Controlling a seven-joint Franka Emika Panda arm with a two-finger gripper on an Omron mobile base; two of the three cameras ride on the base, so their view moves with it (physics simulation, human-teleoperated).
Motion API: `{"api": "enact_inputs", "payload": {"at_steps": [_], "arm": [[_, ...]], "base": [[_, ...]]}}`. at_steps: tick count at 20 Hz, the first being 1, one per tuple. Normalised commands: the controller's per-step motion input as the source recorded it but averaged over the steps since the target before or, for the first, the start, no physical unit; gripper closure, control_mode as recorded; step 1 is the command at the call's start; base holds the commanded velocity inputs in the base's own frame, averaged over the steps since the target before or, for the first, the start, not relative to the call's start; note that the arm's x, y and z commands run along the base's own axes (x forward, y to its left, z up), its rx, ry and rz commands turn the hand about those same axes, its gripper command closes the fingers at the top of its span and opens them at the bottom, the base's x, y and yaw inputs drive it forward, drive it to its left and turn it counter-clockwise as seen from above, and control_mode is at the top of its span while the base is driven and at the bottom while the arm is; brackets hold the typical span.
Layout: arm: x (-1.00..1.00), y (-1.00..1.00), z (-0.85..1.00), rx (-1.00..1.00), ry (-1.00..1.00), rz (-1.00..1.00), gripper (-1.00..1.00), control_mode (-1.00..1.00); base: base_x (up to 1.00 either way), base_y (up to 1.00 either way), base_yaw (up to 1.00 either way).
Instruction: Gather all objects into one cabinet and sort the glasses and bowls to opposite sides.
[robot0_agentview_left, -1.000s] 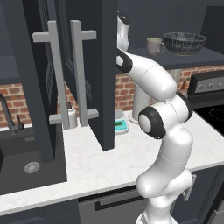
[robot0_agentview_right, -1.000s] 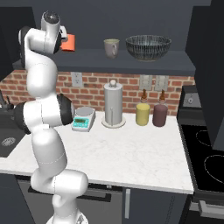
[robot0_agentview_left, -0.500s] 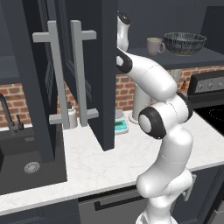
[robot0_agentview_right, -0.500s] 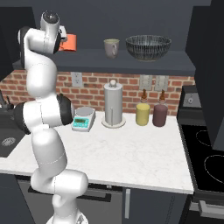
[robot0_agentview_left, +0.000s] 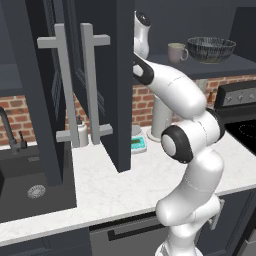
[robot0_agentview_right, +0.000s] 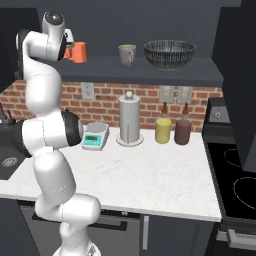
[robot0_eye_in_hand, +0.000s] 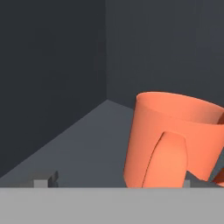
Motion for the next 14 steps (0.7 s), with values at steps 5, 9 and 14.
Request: {"api": "enact_inputs", "payload": {"at_steps": [5, 9, 14], "arm": [[-0.34, 0.00, 0.00, 0.00, 0.00, -0.01, -1.00, -1.00], [-0.49, 0.00, 0.00, 0.00, -0.01, -0.03, -1.00, -1.00], [-0.40, 0.00, -0.03, 0.00, -0.01, -0.05, -1.00, -1.00]], "base": [[0.00, 0.00, 0.00], [0.00, 0.00, 0.00], [0.00, 0.00, 0.00]]}}
